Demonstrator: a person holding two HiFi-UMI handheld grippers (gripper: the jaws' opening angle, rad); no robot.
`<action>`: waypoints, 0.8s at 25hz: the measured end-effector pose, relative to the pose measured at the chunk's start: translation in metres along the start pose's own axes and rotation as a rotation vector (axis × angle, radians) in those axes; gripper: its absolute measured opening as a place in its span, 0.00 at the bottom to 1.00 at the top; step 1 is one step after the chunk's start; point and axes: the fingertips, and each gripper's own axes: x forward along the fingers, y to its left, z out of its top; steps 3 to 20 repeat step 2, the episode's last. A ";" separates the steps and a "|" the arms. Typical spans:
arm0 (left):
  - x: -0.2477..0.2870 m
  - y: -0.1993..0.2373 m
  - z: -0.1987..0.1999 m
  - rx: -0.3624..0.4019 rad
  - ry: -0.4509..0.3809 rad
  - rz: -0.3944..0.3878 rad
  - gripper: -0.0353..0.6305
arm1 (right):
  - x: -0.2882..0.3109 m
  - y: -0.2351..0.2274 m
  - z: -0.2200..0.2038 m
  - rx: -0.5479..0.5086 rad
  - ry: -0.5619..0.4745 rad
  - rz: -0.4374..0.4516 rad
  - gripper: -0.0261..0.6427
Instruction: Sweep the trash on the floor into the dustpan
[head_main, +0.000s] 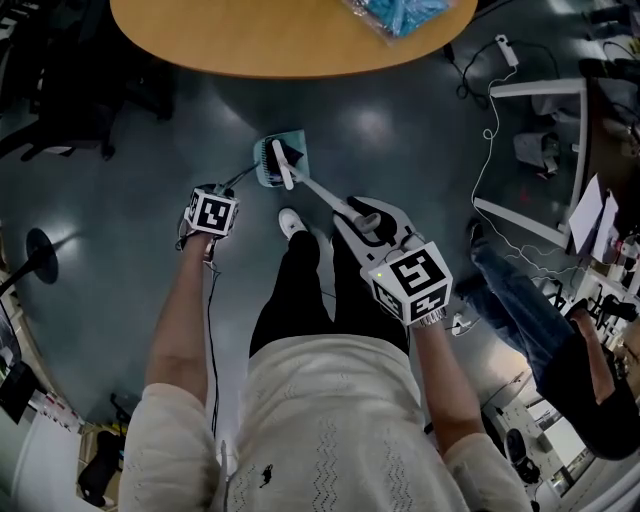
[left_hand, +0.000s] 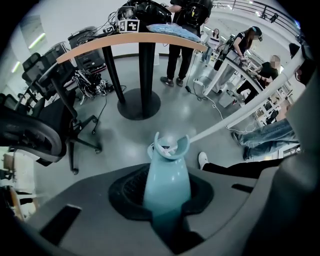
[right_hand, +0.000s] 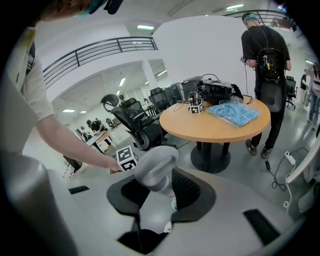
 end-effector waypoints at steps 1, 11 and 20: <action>0.001 -0.002 0.000 -0.006 -0.002 -0.010 0.19 | 0.000 0.000 0.000 -0.001 0.001 0.000 0.21; 0.002 -0.005 0.000 -0.011 -0.004 -0.021 0.19 | 0.000 0.000 0.000 -0.002 0.001 0.001 0.21; 0.002 -0.005 0.000 -0.011 -0.004 -0.021 0.19 | 0.000 0.000 0.000 -0.002 0.001 0.001 0.21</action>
